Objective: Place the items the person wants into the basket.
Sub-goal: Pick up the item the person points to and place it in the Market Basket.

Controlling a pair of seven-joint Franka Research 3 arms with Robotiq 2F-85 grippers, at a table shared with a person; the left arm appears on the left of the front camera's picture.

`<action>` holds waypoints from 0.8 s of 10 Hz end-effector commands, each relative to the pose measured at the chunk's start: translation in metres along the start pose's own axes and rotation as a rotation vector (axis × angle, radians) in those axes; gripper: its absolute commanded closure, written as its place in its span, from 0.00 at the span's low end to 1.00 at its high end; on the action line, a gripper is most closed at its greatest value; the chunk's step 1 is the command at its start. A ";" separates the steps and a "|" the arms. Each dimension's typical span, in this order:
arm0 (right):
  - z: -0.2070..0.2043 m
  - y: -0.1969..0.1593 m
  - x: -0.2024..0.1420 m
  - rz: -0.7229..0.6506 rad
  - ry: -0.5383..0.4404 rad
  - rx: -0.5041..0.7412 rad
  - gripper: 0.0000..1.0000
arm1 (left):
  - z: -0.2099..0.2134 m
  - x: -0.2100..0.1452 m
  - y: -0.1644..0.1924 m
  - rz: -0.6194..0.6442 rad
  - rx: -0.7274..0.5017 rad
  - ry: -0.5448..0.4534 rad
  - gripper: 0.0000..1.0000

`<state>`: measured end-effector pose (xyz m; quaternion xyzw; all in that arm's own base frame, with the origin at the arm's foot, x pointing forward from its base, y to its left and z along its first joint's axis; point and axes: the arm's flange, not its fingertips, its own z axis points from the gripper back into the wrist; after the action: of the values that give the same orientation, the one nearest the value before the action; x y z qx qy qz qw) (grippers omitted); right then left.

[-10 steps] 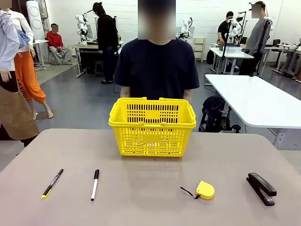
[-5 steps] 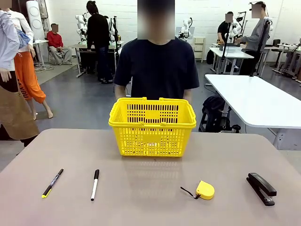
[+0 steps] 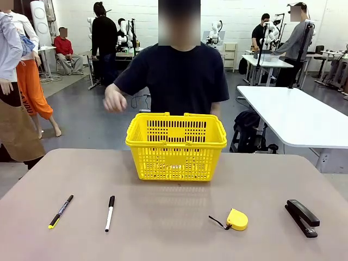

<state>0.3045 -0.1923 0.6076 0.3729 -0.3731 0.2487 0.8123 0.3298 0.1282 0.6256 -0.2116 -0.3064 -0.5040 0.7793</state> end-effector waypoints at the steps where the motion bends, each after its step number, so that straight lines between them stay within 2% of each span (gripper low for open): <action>1: -0.001 -0.001 0.003 0.014 -0.025 0.016 0.00 | 0.000 0.000 0.001 -0.018 -0.004 -0.008 0.00; 8: -0.001 -0.001 0.003 0.014 -0.025 0.016 0.00 | 0.000 0.000 0.001 -0.018 -0.004 -0.008 0.00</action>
<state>0.3045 -0.1923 0.6076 0.3728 -0.3732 0.2488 0.8123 0.3297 0.1272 0.6261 -0.2068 -0.3042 -0.5029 0.7821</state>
